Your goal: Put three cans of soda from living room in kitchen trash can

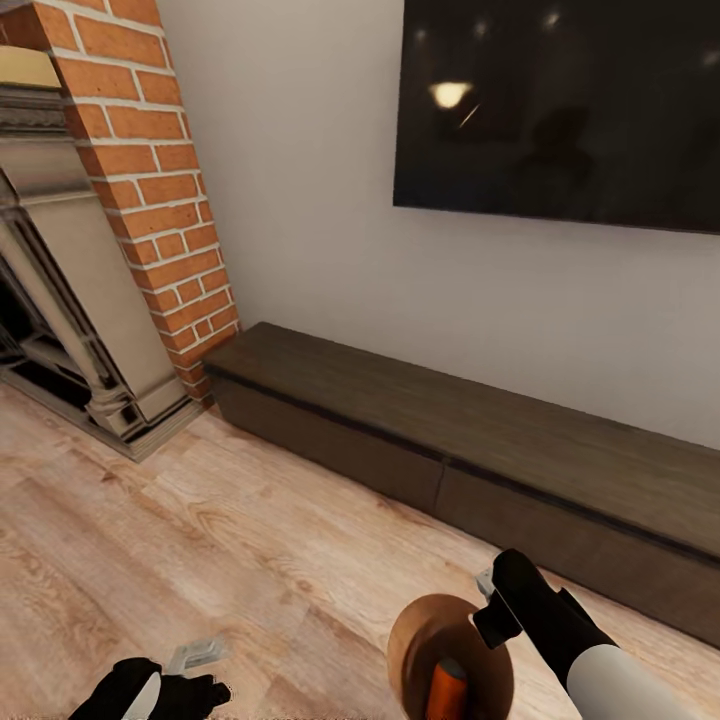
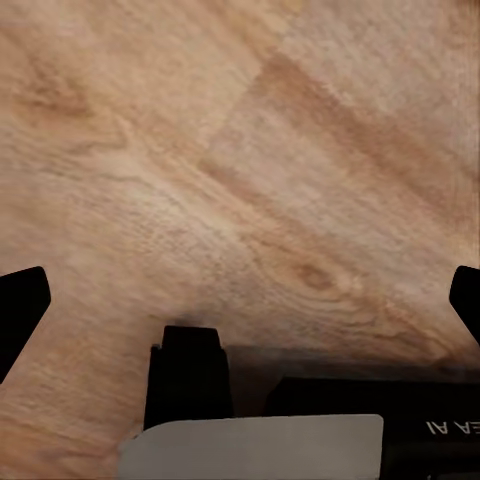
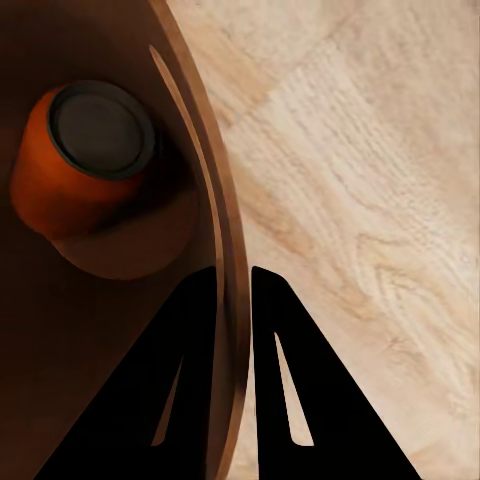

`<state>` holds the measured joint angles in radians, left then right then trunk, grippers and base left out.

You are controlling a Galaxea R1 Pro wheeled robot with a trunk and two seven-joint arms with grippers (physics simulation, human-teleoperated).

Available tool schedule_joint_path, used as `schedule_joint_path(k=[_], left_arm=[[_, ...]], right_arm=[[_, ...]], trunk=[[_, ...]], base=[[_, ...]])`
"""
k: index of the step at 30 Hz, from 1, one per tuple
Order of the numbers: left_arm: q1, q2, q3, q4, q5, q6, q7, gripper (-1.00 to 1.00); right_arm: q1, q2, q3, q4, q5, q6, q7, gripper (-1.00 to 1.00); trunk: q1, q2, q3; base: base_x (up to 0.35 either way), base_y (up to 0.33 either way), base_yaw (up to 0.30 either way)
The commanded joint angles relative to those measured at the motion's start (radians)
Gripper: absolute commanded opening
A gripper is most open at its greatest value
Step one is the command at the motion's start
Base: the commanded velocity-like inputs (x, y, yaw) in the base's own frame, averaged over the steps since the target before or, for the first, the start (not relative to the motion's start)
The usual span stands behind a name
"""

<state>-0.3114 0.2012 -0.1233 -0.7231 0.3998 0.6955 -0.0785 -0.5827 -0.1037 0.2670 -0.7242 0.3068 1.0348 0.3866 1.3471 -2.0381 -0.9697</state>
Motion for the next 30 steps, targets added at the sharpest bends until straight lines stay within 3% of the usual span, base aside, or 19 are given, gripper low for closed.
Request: schedule_joint_path(k=[1,21,30], left_arm=[[0.000,0.002,0.003,0.000,0.000,0.000,0.000,1.00],[0.000,0.013,0.016,-0.002,0.000,0.002,-0.002,1.00],[0.000,0.012,0.016,-0.003,0.000,0.002,-0.002,1.00]], right_arm=[[0.000,0.000,0.000,0.000,-0.015,0.003,0.005,-1.00],[0.000,0.023,0.001,0.001,-0.012,0.003,0.003,-1.00],[-0.010,0.029,0.001,-0.049,-0.013,0.012,0.003,-1.00]], trunk=[[0.000,0.000,-0.001],[0.000,0.000,-0.030],[0.000,0.000,-0.042]], base=[[0.000,0.000,0.173],[0.000,0.000,0.173],[0.000,0.000,0.173]])
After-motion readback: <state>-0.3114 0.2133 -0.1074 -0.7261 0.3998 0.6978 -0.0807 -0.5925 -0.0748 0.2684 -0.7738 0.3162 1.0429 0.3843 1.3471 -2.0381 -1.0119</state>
